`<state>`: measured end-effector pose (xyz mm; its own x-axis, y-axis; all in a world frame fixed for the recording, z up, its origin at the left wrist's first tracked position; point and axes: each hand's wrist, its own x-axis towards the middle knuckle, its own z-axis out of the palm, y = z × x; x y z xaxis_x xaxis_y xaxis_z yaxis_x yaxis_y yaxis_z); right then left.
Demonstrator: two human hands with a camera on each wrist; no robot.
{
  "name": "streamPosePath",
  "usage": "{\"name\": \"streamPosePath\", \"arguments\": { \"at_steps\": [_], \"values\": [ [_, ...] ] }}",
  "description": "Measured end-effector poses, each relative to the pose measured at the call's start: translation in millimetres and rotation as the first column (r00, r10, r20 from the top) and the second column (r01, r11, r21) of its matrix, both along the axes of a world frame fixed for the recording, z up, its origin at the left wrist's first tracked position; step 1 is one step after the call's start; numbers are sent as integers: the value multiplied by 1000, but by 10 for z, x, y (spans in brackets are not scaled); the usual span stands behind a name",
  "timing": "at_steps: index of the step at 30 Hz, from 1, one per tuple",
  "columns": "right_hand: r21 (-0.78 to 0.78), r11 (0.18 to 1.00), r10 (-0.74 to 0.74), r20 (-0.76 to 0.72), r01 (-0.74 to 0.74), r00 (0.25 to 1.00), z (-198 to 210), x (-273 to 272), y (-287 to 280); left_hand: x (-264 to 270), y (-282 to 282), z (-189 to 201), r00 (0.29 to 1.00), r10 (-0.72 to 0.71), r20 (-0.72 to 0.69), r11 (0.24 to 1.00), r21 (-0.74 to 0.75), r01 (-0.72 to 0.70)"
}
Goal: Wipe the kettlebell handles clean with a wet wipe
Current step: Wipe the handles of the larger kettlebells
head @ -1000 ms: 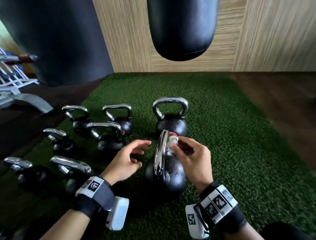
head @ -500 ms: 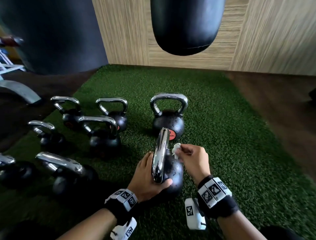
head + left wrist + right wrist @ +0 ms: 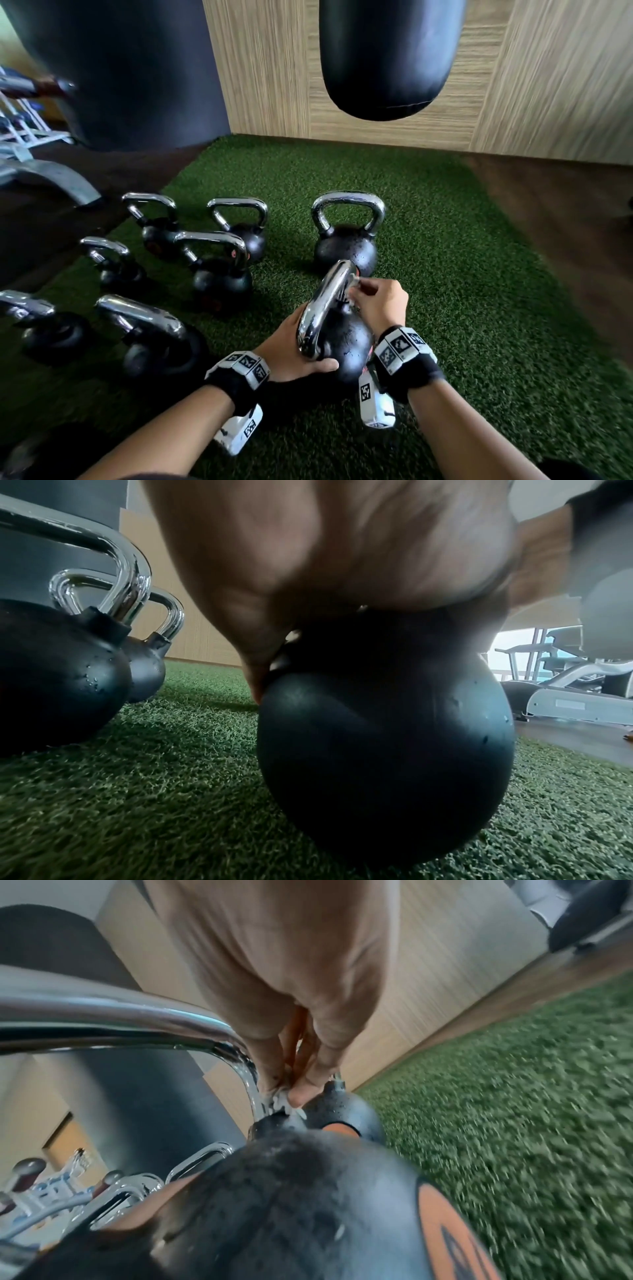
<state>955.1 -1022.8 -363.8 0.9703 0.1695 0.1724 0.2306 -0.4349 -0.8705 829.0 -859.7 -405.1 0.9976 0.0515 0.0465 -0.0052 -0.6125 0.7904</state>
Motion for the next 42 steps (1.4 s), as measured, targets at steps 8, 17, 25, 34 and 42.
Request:
{"name": "streamPosePath", "arguments": {
  "at_steps": [8, 17, 25, 34, 42],
  "values": [
    [19, 995, 92, 103, -94, 990, 135, 46, -53, 19, 23, -42, 1000, -1, -25, 994, 105, 4],
    [-138, 947, 312, 601, -288, 736, 317, -345, -208, 18, 41, -53, 997, -37, -75, 996, 82, 43],
    [-172, 918, 392, 534, -357, 749, 319, -776, -241, 40, 51, -72, 999, -47, -7, 999, 22, 47],
    [240, 920, 325, -22, -310, 946, 303, -945, -254, 22, 11, -35, 992, -79, -95, 996, 36, 82],
    [180, 921, 354, -14, -346, 935, 67, -1017, -246, 19, 73, -92, 985, 54, -161, 998, 33, -49]
  ]
}}
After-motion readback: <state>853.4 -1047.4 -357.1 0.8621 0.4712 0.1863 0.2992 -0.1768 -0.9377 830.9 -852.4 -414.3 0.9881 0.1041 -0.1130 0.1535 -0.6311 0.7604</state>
